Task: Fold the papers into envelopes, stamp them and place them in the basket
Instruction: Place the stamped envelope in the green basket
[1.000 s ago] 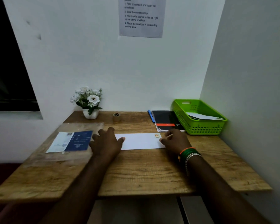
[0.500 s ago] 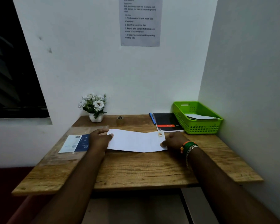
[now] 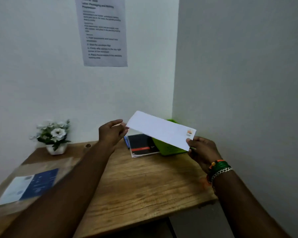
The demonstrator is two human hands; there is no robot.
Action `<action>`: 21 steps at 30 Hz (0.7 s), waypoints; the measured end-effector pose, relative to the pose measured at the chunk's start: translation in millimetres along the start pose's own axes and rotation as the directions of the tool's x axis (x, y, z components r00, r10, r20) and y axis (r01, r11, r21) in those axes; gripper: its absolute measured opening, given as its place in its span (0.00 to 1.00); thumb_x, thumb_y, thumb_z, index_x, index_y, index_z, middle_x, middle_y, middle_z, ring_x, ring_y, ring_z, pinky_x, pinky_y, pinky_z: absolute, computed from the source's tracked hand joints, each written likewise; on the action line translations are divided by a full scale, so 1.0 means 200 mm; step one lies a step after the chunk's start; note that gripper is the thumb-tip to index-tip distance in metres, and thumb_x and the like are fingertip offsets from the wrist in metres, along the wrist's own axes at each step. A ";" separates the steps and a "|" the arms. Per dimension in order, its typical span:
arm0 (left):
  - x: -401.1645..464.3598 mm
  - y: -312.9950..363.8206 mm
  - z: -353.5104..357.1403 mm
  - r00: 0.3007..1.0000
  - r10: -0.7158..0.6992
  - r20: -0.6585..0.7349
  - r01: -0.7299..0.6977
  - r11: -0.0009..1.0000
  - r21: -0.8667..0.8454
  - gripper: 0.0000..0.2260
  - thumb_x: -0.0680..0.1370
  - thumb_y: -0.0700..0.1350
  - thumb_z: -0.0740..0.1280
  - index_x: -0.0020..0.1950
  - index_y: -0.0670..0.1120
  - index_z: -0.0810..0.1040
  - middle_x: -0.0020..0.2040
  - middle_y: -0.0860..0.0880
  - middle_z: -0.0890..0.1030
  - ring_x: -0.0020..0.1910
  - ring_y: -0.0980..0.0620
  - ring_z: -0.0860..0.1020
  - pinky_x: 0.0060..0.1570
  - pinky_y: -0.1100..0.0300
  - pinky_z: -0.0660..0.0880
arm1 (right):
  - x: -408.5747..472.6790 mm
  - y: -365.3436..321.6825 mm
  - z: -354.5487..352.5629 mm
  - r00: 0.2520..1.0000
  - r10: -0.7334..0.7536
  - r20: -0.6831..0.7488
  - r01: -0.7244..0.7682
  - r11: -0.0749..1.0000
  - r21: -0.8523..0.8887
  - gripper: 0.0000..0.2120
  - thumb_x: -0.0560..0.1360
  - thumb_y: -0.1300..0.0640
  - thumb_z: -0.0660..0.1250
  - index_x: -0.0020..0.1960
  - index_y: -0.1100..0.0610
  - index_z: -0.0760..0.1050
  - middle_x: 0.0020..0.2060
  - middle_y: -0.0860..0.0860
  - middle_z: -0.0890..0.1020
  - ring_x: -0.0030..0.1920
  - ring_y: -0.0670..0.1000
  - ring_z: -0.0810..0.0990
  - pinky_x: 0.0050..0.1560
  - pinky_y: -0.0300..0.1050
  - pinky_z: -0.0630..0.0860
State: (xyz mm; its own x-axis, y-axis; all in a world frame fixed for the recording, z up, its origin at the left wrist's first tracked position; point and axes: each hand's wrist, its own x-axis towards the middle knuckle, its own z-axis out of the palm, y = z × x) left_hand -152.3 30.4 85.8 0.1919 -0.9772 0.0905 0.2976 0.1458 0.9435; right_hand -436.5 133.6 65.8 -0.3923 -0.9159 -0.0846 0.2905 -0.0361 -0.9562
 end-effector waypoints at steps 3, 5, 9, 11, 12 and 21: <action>0.02 -0.13 0.20 0.994 0.054 0.097 -0.073 0.977 0.200 0.11 0.76 0.35 0.73 0.59 0.39 0.82 0.49 0.40 0.86 0.48 0.46 0.85 0.48 0.56 0.84 | 0.04 -0.03 -0.07 0.992 -0.002 -0.125 0.019 0.990 0.140 0.02 0.76 0.67 0.69 0.48 0.63 0.78 0.43 0.60 0.84 0.36 0.53 0.79 0.30 0.38 0.77; 0.02 -0.25 0.31 0.971 0.146 0.188 -0.217 0.866 0.451 0.13 0.73 0.43 0.76 0.57 0.44 0.85 0.50 0.46 0.87 0.50 0.49 0.84 0.51 0.55 0.82 | 0.08 -0.02 -0.07 0.987 0.025 -0.157 0.007 0.980 0.199 0.02 0.76 0.68 0.69 0.46 0.64 0.78 0.42 0.59 0.83 0.37 0.54 0.80 0.33 0.40 0.79; -0.05 -0.48 0.44 0.876 0.237 0.421 -0.471 0.607 0.640 0.14 0.73 0.43 0.78 0.57 0.44 0.84 0.54 0.47 0.84 0.56 0.49 0.80 0.57 0.59 0.74 | 0.16 0.00 0.03 0.987 0.078 -0.137 -0.038 0.962 0.269 0.05 0.76 0.70 0.69 0.42 0.64 0.77 0.40 0.59 0.81 0.39 0.53 0.80 0.29 0.39 0.81; -0.08 -0.54 0.47 0.849 0.282 0.446 -0.526 0.530 0.666 0.15 0.73 0.43 0.78 0.58 0.43 0.83 0.56 0.45 0.82 0.59 0.48 0.77 0.57 0.63 0.68 | 0.22 0.02 0.07 0.986 0.082 -0.143 -0.041 0.962 0.270 0.06 0.76 0.69 0.70 0.41 0.65 0.76 0.39 0.59 0.80 0.38 0.53 0.80 0.31 0.42 0.83; -0.10 -0.57 0.48 0.843 0.298 0.447 -0.537 0.508 0.674 0.15 0.73 0.42 0.78 0.58 0.42 0.82 0.57 0.44 0.81 0.61 0.46 0.76 0.58 0.62 0.66 | 0.25 0.03 0.08 0.986 0.072 -0.152 -0.038 0.975 0.220 0.07 0.76 0.67 0.71 0.39 0.64 0.76 0.38 0.58 0.81 0.36 0.53 0.80 0.34 0.44 0.84; -0.14 -0.59 0.52 0.759 0.382 0.528 -0.639 0.282 0.715 0.15 0.77 0.38 0.70 0.64 0.44 0.81 0.62 0.44 0.80 0.63 0.45 0.76 0.63 0.57 0.69 | 0.26 0.23 -0.02 0.666 -0.746 0.000 0.391 0.349 -0.852 0.09 0.75 0.45 0.69 0.42 0.50 0.75 0.42 0.48 0.80 0.46 0.55 0.79 0.39 0.45 0.70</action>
State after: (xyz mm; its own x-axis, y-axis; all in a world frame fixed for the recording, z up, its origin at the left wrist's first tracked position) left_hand -291.1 24.6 4.8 -0.2344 -0.7672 0.5971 -0.7079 0.5557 0.4360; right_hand -447.6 85.9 15.6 -0.4781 -0.5828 0.6571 -0.7955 -0.0299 -0.6052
